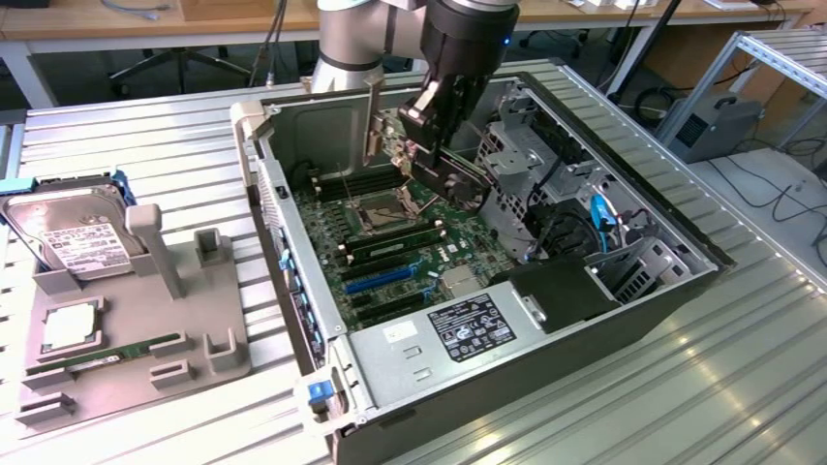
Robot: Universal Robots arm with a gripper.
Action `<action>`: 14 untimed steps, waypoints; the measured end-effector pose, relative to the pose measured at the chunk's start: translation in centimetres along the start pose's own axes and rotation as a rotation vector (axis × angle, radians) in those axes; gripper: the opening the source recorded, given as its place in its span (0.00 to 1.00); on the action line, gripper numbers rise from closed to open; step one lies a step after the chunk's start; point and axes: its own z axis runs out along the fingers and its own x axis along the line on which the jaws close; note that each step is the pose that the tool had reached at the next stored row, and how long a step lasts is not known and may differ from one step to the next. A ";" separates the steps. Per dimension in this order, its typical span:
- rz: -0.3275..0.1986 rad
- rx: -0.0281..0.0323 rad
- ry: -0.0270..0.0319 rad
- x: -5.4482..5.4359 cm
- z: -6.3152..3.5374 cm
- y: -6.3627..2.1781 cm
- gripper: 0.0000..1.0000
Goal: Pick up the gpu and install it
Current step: 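Insert the gpu into the slot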
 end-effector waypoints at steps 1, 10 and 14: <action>-0.002 0.0000 0.0000 0.0 0.00 0.00 0.27; -0.021 -0.0002 0.0008 0.0 0.01 0.00 0.27; -0.028 -0.0001 0.0012 0.0 0.02 0.00 0.27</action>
